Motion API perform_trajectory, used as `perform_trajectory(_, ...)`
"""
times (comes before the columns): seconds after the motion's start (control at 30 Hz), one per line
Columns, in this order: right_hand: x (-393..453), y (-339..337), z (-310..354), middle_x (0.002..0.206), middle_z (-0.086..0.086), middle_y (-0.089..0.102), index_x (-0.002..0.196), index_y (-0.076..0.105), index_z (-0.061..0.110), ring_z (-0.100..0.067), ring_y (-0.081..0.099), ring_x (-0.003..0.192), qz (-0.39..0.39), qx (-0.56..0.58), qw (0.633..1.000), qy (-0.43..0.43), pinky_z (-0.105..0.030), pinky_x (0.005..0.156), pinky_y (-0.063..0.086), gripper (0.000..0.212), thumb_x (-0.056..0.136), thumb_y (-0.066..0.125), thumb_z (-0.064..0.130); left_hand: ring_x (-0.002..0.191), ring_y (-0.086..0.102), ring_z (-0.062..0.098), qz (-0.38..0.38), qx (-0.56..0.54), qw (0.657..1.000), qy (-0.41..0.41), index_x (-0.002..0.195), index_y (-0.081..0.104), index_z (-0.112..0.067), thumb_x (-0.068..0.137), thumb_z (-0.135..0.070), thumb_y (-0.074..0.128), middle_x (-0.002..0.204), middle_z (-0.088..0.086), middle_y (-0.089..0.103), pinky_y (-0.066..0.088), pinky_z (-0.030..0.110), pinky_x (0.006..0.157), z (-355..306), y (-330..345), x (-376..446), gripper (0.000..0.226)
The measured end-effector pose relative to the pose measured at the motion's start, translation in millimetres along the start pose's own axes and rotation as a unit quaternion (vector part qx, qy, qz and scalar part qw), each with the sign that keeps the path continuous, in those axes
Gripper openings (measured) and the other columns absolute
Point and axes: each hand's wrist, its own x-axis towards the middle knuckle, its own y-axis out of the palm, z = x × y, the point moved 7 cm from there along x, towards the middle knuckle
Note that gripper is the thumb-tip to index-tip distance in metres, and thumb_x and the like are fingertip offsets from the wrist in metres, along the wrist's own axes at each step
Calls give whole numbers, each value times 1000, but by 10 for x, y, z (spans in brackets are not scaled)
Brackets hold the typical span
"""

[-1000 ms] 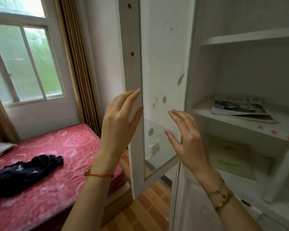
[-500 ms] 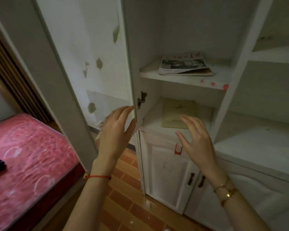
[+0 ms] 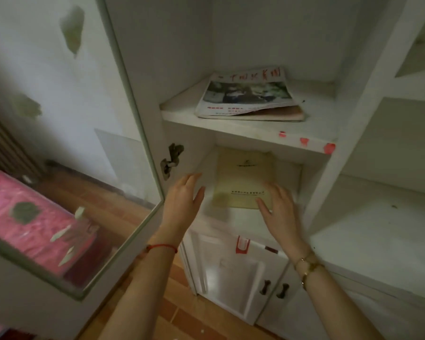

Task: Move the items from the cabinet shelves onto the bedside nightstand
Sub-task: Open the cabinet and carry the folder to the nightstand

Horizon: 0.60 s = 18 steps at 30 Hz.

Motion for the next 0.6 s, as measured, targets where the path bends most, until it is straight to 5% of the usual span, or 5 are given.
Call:
perform_trajectory(0.13,250,219,-273,129,-15,54,131,53,4,-29,45,122,13,-40,997,63,-33,102,38,44,95,58,27,114,60,31,52,-17,997,-54,138,52,-13,99,-28,55,135,9,57,52,42,90,165,437,216,42)
perform_trajectory(0.27,440,418,-470,130,-17,53,130,53,2,-30,44,123,22,-61,991,119,-35,101,38,44,95,57,28,123,54,32,120,-19,989,-82,141,50,-12,99,-27,54,140,12,53,46,43,101,321,834,460,45)
perform_trajectory(0.5,696,667,-755,121,-21,57,126,54,-1,-34,50,113,52,-131,977,159,-37,101,34,44,96,53,31,95,58,34,191,-6,979,-73,100,59,-9,91,-24,56,102,13,63,47,39,80,442,1291,737,18)
perform_trajectory(0.6,745,743,-847,120,-20,56,127,54,1,-34,48,114,63,-124,973,186,-36,99,32,48,95,54,36,105,54,34,197,-9,978,-73,110,61,-11,92,-31,56,110,12,62,44,39,89,481,1397,791,28)
